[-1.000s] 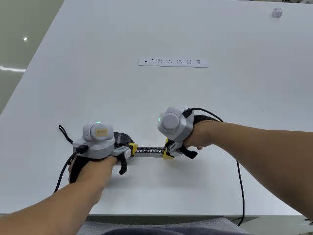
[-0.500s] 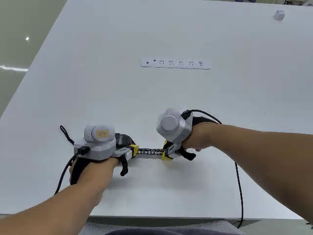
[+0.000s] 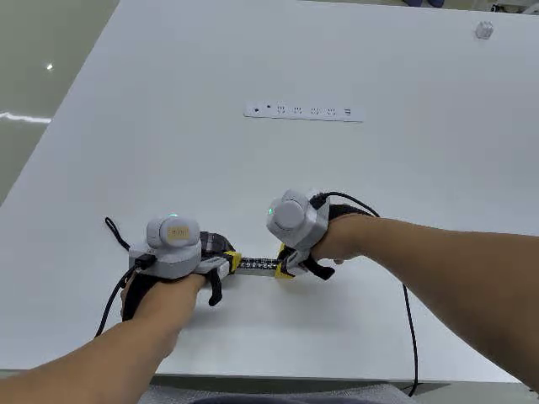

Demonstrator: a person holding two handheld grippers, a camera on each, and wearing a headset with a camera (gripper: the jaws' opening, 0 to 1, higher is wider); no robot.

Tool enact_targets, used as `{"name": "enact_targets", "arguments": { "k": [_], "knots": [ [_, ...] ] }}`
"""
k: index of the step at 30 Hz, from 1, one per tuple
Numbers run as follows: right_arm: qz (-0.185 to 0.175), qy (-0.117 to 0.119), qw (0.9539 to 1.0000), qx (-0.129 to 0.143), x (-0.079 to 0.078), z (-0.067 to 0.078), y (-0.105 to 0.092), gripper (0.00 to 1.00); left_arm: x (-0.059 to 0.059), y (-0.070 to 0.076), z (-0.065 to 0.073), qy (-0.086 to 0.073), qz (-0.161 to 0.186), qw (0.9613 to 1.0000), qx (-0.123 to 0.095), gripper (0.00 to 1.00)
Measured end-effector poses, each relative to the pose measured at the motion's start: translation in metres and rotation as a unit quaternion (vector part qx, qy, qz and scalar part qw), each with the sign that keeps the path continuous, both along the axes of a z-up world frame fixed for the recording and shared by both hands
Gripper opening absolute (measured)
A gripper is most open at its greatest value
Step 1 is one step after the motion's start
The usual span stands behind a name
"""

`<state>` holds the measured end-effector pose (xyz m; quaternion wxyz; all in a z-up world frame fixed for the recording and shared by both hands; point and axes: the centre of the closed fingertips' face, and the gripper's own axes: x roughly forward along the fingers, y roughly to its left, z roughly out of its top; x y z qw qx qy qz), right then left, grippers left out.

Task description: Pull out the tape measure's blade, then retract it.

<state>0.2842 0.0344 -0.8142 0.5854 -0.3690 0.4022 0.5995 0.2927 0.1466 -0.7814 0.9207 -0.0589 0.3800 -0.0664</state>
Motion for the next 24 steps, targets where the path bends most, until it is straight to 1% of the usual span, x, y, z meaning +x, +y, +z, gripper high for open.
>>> {"name": "enact_targets", "arguments": {
  "k": [24],
  "knots": [
    [0.006, 0.004, 0.9999, 0.011, -0.002, 0.0, 0.017, 0.15, 0.0, 0.0, -0.001, 0.0, 0.0, 1.0, -0.003, 0.6]
  ]
}}
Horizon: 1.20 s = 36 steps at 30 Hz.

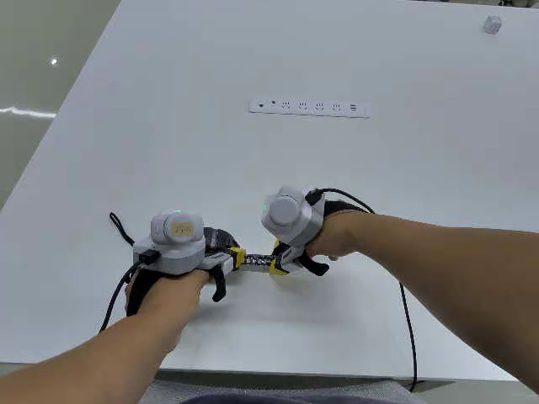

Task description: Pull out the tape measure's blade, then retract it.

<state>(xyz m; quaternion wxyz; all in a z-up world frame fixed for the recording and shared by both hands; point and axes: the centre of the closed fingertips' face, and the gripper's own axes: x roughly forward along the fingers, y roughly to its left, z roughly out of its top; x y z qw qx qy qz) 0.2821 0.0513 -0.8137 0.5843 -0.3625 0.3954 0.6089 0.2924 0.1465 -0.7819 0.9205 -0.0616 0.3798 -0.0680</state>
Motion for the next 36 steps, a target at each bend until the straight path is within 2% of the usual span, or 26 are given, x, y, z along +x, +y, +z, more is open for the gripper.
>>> {"name": "enact_targets", "arguments": {
  "k": [19, 36],
  "knots": [
    [0.002, 0.0, 1.0, 0.008, -0.003, 0.003, 0.013, 0.15, 0.0, 0.001, 0.0, 0.0, -0.001, 1.0, -0.003, 0.6],
    [0.006, 0.0, 0.9996, 0.026, -0.004, 0.001, 0.027, 0.15, 0.0, 0.0, 0.0, -0.001, -0.001, 1.0, -0.007, 0.6]
  ]
}}
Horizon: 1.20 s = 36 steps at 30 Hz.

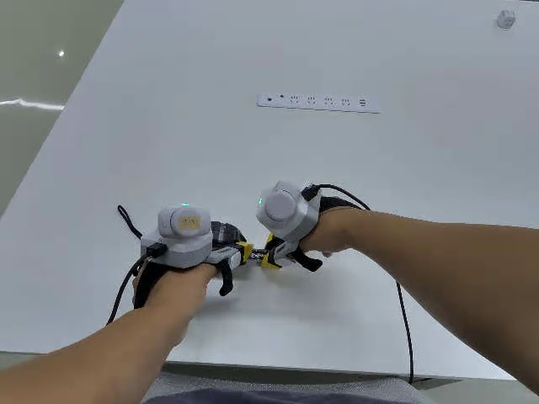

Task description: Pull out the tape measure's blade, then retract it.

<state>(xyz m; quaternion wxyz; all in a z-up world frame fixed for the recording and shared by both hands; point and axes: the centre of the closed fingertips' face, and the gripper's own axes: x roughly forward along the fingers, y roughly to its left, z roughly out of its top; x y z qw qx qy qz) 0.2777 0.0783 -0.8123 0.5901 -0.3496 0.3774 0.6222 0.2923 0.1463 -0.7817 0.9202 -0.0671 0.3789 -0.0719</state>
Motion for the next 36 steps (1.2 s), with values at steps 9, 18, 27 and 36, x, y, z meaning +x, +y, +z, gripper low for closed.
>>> {"name": "enact_targets", "arguments": {
  "k": [9, 18, 27, 36],
  "knots": [
    [0.002, 0.001, 0.9999, 0.016, -0.001, 0.001, 0.007, 0.15, 0.0, 0.0, 0.0, -0.002, 0.0, 1.0, -0.003, 0.6],
    [0.003, 0.0, 0.9996, 0.028, -0.001, 0.002, 0.015, 0.15, -0.001, -0.001, -0.001, -0.001, -0.001, 1.0, -0.005, 0.61],
    [-0.007, 0.005, 0.9986, 0.052, -0.001, 0.002, 0.016, 0.15, -0.001, -0.001, -0.001, -0.001, -0.001, 1.0, -0.005, 0.61],
    [0.01, -0.019, 0.9978, 0.062, -0.002, 0.001, 0.014, 0.18, 0.0, -0.001, -0.002, 0.0, -0.001, 1.0, -0.006, 0.61]
  ]
}}
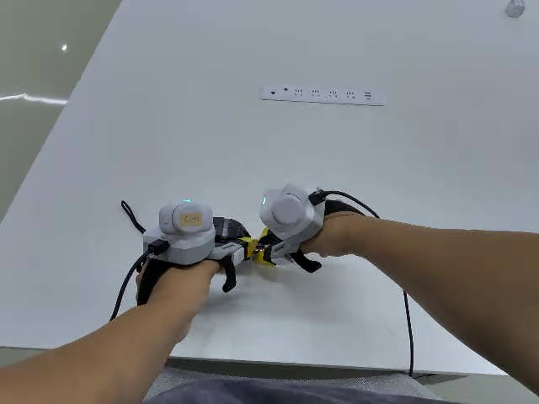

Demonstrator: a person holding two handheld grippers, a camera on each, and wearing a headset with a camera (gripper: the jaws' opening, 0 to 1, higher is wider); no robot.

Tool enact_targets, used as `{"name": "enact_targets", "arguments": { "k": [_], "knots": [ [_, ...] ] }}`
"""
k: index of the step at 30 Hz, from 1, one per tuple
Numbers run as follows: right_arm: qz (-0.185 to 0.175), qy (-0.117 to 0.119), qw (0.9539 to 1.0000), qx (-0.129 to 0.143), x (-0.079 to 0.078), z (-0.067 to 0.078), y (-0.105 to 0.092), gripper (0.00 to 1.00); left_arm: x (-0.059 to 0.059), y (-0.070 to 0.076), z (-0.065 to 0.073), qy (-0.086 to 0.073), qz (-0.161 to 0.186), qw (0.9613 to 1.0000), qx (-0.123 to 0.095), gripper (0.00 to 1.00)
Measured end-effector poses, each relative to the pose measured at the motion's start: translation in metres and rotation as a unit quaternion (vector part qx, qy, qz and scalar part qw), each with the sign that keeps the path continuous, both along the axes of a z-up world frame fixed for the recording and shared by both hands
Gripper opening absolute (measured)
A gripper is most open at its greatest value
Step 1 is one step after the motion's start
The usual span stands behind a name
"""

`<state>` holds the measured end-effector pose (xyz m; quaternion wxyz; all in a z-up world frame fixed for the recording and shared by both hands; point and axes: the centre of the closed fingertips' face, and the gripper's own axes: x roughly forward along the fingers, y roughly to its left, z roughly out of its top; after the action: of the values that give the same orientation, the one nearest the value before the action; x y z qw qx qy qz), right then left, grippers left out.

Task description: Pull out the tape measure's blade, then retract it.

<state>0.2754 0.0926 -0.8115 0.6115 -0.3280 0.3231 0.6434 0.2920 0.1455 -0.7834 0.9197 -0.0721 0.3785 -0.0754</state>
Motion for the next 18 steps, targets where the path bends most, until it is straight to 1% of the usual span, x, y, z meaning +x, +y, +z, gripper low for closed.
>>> {"name": "enact_targets", "arguments": {
  "k": [2, 3, 5, 7, 8, 11, 14, 15, 18],
  "knots": [
    [0.004, 0.0, 1.0, -0.004, 0.0004, -0.0002, -0.0017, 0.18, 0.0001, 0.0001, 0.0, 0.001, 0.0, 1.0, 0.0, 0.61],
    [0.009, -0.004, 0.9999, -0.005, 0.0007, -0.0008, -0.0044, 0.17, 0.0001, 0.0002, 0.0001, 0.001, -0.001, 1.0, 0.0, 0.61],
    [0.005, -0.003, 1.0, -0.004, 0.0026, -0.0005, -0.0059, 0.15, -0.0002, 0.0001, 0.0003, 0.001, -0.001, 1.0, 0.0, 0.61],
    [0.007, -0.003, 1.0, 0.0, 0.0019, -0.001, -0.0053, 0.15, -0.0005, 0.0, 0.0008, 0.001, -0.001, 1.0, -0.001, 0.61],
    [0.013, -0.006, 0.9999, -0.001, 0.0019, -0.0002, -0.0044, 0.15, -0.0007, 0.0, 0.0011, 0.001, -0.001, 1.0, -0.001, 0.61],
    [0.018, -0.005, 0.9998, -0.003, 0.0015, 0.0003, -0.0039, 0.15, -0.0006, 0.0001, 0.0016, 0.001, -0.001, 1.0, -0.001, 0.61],
    [0.013, 0.001, 0.9999, 0.001, 0.0029, 0.0004, -0.0025, 0.14, -0.0004, 0.0002, 0.0017, 0.001, 0.0, 1.0, -0.002, 0.61],
    [0.008, 0.007, 0.9999, 0.004, 0.0031, 0.0003, -0.0015, 0.14, -0.0003, 0.0002, 0.0015, 0.001, 0.001, 1.0, -0.003, 0.61],
    [0.006, 0.009, 0.9999, 0.012, 0.0028, 0.0013, 0.0006, 0.14, 0.0001, 0.0008, 0.0014, 0.001, 0.001, 1.0, -0.004, 0.61]
  ]
}}
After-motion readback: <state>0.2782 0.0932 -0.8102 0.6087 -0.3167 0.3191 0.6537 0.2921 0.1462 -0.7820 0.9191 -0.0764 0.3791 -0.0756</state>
